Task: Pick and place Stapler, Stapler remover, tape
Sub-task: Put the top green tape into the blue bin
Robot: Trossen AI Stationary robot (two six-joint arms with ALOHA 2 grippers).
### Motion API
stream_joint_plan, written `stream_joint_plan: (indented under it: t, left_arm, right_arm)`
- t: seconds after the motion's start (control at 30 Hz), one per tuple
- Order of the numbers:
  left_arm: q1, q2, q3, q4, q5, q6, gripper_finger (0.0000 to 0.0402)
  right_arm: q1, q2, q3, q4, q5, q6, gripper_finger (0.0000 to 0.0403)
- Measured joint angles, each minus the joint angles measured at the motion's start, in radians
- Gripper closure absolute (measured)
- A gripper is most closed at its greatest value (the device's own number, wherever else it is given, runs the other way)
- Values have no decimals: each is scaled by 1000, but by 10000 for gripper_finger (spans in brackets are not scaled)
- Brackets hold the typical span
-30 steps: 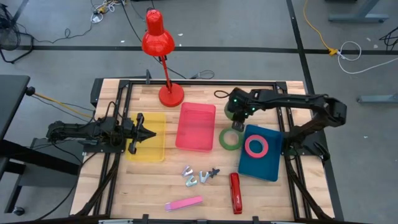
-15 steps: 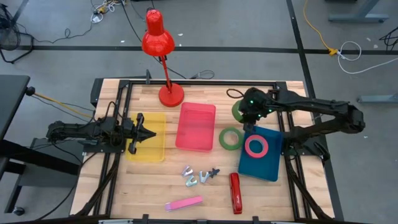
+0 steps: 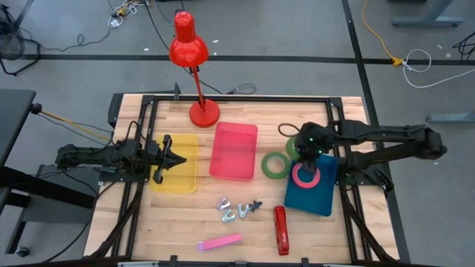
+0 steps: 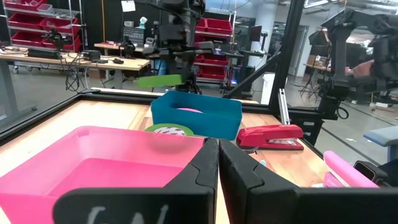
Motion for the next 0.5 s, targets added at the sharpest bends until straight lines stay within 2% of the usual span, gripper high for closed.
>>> stream_joint_plan:
  t: [0.27,0.5]
  left_arm:
    - [0,0,0,0,0,0,383]
    - [0,0,0,0,0,0,383]
  right_arm:
    - [167,-53,-6,-62,-93,-29,318]
    - [311,-53,-6,-65,-93,-134,324]
